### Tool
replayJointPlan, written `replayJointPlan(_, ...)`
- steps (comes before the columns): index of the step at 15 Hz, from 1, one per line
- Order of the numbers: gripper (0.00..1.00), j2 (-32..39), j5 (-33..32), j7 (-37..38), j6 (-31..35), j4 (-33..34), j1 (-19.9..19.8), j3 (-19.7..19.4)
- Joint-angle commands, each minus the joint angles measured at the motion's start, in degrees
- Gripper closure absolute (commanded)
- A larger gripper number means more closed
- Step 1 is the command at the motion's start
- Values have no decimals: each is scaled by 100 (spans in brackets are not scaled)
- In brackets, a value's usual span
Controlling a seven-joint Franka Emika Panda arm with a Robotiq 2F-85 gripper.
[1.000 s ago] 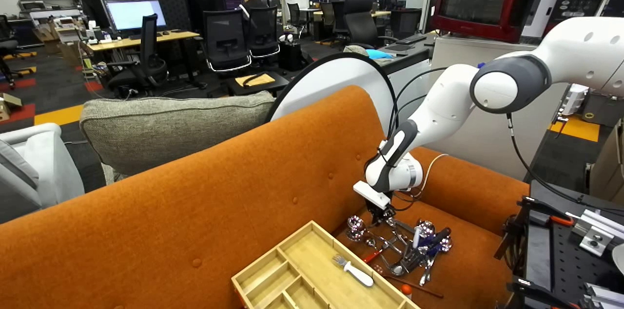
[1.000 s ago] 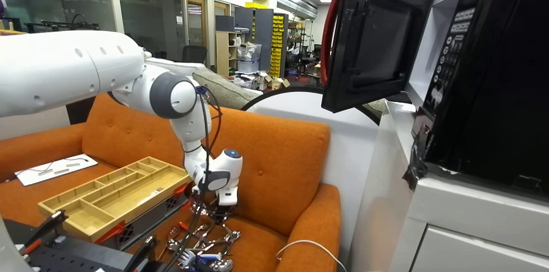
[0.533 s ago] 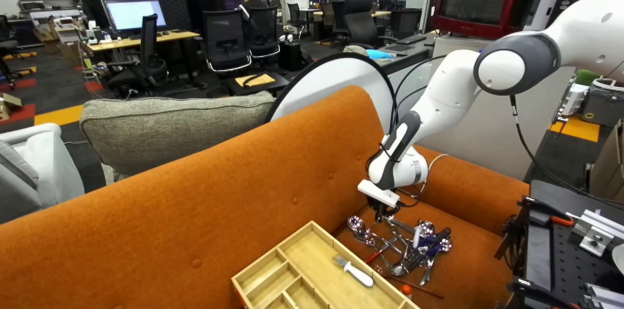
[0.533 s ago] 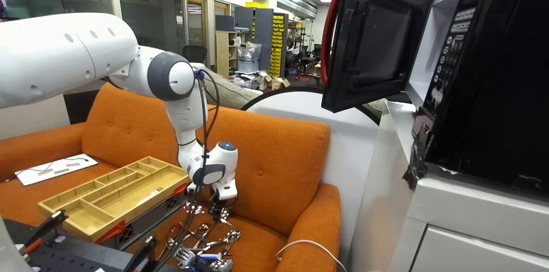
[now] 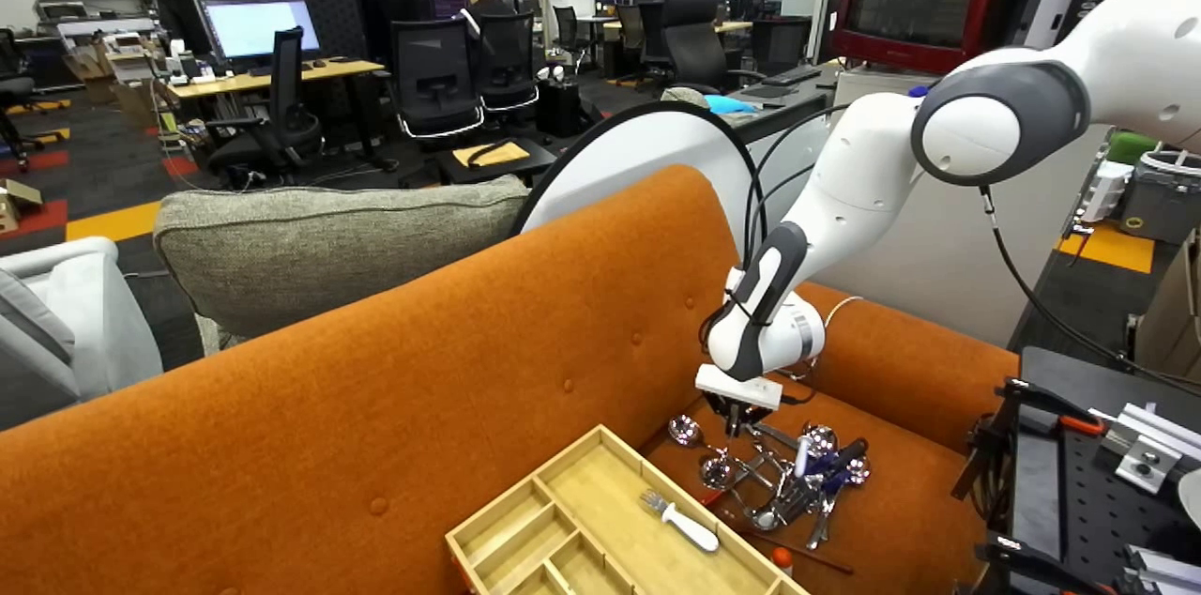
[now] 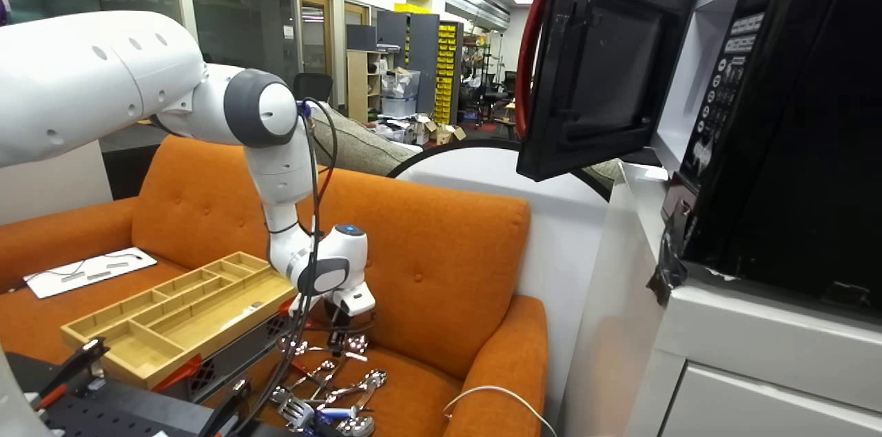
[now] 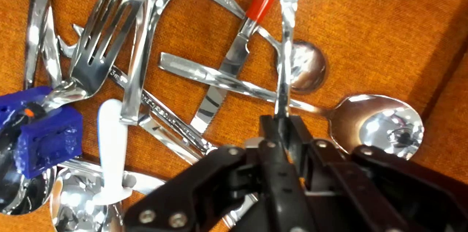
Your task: Turn one of the silver spoons anti clockwise
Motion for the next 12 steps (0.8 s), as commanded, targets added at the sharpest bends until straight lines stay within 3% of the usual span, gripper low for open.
replayJointPlan(1,97,-28,-94,-286,-81,-45,220,-171)
replayJointPlan(12,97,481,-686,-871,-163,296,1166,-652)
